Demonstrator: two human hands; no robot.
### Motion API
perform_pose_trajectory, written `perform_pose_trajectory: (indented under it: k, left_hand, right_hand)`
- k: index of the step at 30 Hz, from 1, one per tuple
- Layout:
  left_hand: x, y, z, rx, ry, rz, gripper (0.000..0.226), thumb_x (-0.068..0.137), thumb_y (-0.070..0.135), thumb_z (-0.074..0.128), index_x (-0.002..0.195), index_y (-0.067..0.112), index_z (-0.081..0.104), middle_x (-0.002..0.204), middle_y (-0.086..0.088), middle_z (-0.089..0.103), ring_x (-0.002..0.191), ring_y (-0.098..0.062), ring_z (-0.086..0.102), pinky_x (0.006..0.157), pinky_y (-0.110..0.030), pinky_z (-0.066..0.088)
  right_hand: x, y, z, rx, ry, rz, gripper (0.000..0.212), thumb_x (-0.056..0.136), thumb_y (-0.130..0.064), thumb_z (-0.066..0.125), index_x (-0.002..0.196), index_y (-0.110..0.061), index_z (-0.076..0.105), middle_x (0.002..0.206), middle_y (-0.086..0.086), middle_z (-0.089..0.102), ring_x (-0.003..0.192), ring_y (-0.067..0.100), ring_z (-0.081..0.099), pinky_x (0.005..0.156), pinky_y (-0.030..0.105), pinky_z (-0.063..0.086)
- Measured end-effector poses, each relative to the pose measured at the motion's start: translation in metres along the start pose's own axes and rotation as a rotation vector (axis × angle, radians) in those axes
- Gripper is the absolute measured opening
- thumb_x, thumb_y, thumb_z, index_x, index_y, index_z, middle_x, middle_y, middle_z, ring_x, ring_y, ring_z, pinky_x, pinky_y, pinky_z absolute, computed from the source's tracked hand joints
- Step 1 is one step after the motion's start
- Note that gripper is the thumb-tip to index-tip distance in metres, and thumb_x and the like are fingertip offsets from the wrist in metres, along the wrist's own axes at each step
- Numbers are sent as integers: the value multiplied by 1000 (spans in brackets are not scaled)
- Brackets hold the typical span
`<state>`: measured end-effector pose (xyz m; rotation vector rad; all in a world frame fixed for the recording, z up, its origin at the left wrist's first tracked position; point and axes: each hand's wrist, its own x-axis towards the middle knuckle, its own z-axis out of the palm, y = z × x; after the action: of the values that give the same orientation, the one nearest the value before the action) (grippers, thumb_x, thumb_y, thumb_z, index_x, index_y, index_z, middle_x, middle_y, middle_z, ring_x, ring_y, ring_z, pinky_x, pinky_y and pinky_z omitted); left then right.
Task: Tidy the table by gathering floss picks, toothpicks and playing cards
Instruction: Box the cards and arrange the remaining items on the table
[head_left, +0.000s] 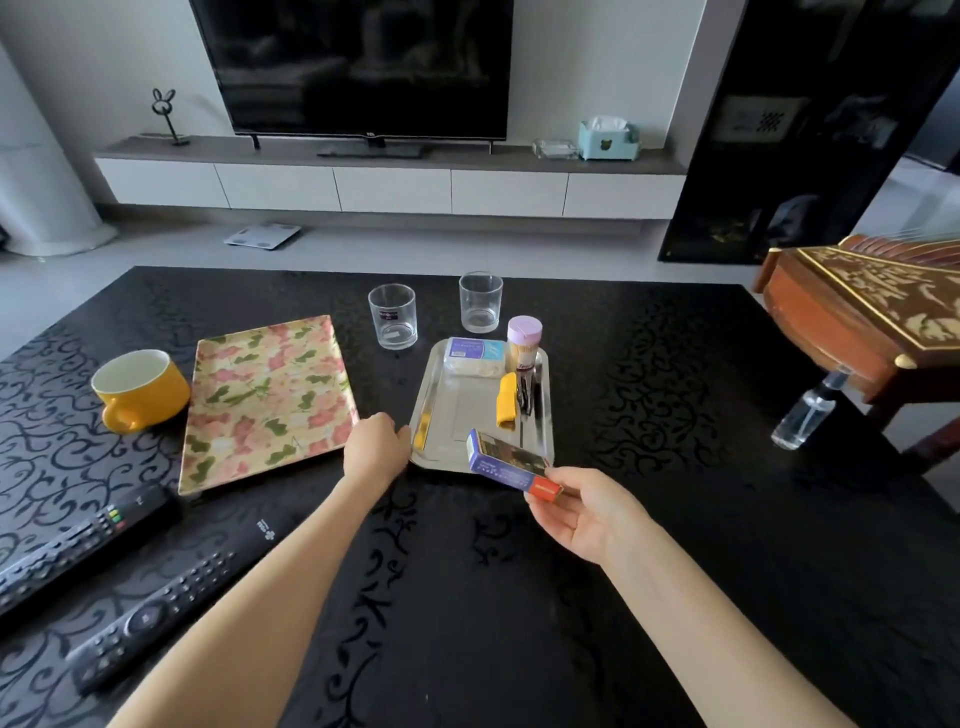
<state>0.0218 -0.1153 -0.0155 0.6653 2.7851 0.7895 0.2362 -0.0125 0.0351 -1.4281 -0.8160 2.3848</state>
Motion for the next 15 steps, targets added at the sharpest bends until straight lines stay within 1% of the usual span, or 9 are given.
perform_pose_trajectory:
  k: [2, 3, 6, 7, 8, 10, 12, 13, 15]
  left_hand:
    - [14, 1, 5, -54, -47, -14, 34, 86, 19, 54, 56, 8, 43, 56, -8, 43, 57, -24, 41, 51, -28, 30]
    - [17, 3, 6, -90, -67, -25, 31, 84, 19, 55, 56, 8, 47, 58, -9, 46, 57, -24, 43, 53, -29, 34]
    - [20, 7, 8, -216, -124, -82, 19, 79, 12, 60, 61, 5, 60, 59, -8, 57, 58, -22, 53, 62, -37, 51]
    - [22, 7, 9, -239, -147, -100, 17, 77, 10, 61, 62, 3, 63, 58, -8, 59, 55, -21, 54, 63, -36, 54]
    - [21, 7, 9, -255, -176, -113, 16, 77, 8, 61, 64, 0, 65, 57, -9, 59, 52, -21, 54, 61, -35, 55]
    - [20, 7, 7, -260, -222, -113, 17, 79, 7, 61, 65, -1, 66, 54, -9, 59, 47, -19, 54, 57, -31, 54]
    - [20, 8, 4, -203, -209, -74, 16, 79, 11, 63, 65, 3, 65, 57, -7, 60, 54, -19, 56, 61, -34, 53]
    - [19, 10, 1, -148, -170, -35, 16, 80, 15, 63, 68, 6, 65, 63, -5, 62, 61, -20, 57, 62, -34, 50]
    - [21, 19, -6, -109, -49, 51, 21, 85, 26, 59, 77, 7, 66, 73, -2, 62, 71, -20, 56, 63, -30, 42]
  right_hand:
    - [14, -10, 16, -88, 60, -88, 15, 84, -2, 65, 96, 4, 61, 79, 18, 67, 61, 21, 65, 44, 21, 53]
    - [22, -14, 26, -108, 92, -141, 13, 83, -1, 66, 94, 4, 62, 80, 18, 67, 62, 20, 64, 43, 20, 52]
    - [46, -24, 58, -137, 136, -265, 11, 81, 3, 68, 90, 0, 63, 94, 17, 66, 72, 22, 66, 49, 21, 55]
    - [56, -26, 68, -165, 157, -300, 13, 81, 2, 69, 92, -2, 63, 96, 16, 66, 75, 22, 67, 51, 21, 55]
    - [65, -28, 77, -203, 187, -333, 14, 81, -1, 69, 93, -5, 63, 95, 13, 67, 77, 21, 68, 55, 21, 56]
    - [79, -32, 93, -255, 239, -390, 12, 83, -6, 69, 91, -11, 62, 92, 7, 66, 77, 17, 69, 62, 22, 57]
    - [93, -37, 104, -274, 281, -426, 11, 83, -9, 69, 88, -14, 61, 90, 4, 65, 77, 16, 69, 65, 23, 58]
    - [99, -40, 107, -276, 294, -430, 10, 84, -10, 69, 88, -14, 61, 89, 4, 65, 76, 17, 69, 67, 25, 58]
    - [109, -44, 112, -256, 296, -414, 10, 84, -11, 69, 92, -12, 64, 87, 5, 66, 75, 17, 70, 71, 28, 59]
